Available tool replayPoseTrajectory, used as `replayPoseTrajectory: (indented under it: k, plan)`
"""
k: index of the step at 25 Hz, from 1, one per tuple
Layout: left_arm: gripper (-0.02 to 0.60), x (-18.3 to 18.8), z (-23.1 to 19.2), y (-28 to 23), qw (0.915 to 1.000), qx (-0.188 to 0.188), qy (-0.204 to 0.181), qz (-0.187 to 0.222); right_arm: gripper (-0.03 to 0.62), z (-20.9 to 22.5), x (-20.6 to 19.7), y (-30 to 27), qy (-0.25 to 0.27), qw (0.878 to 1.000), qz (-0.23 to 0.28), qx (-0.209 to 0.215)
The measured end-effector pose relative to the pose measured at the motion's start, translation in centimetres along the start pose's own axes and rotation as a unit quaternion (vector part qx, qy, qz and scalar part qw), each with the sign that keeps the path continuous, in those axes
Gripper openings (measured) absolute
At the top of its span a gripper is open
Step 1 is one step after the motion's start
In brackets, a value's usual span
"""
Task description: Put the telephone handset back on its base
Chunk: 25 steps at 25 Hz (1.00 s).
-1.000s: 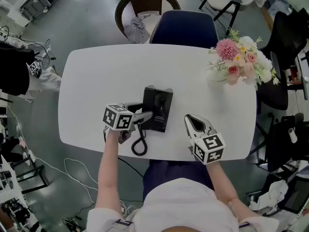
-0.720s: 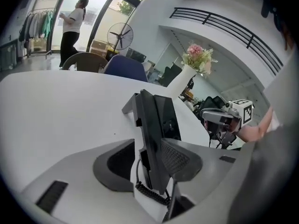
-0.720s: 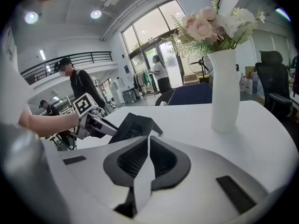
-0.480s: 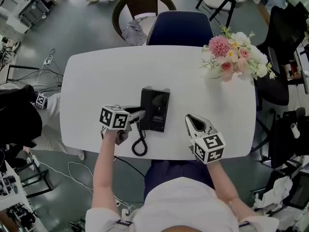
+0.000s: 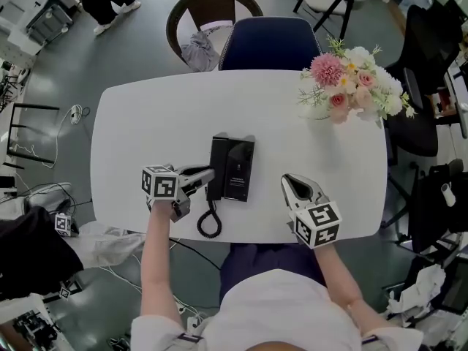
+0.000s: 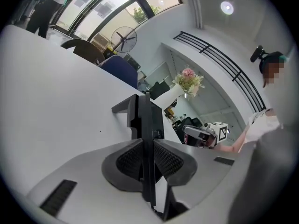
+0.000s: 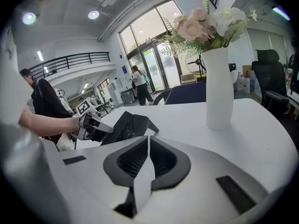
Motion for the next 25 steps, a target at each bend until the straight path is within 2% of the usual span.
replayPoseTrajectory:
  k: [5, 13, 20, 25]
  plan:
    - [0.078, 0.2, -0.2, -0.5, 0.9976, -0.058, 0.019, 0.034, 0.037, 0.3, 0.1, 0.0, 0.0, 1.0, -0.003, -0.002]
    - [0.077, -0.3, -1.2, -0.7, 0.9921, -0.11, 0.047, 0.038, 0.038, 0.8, 0.2, -0.3, -0.002, 1.0, -0.008, -0.005]
    - [0.078, -0.2, -2.0, -1.2, 0.9908, -0.124, 0.049, 0.025, 0.037, 0.8, 0.2, -0.6, -0.003, 1.0, -0.013, -0.009]
    - [0.084, -0.4, -2.2, -1.3, 0.9891, -0.127, 0.063, 0.04, 0.038, 0.8, 0.1, -0.7, -0.002, 1.0, -0.016, -0.011]
Point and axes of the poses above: the fingertips, and each gripper's own axes: y backward along the fingers, z to its right, x out of its top, the point moved 4 cm from there along y, backward along the fingers, and after that the axes turned 2 degrees about -y, right-handed, at the moved point
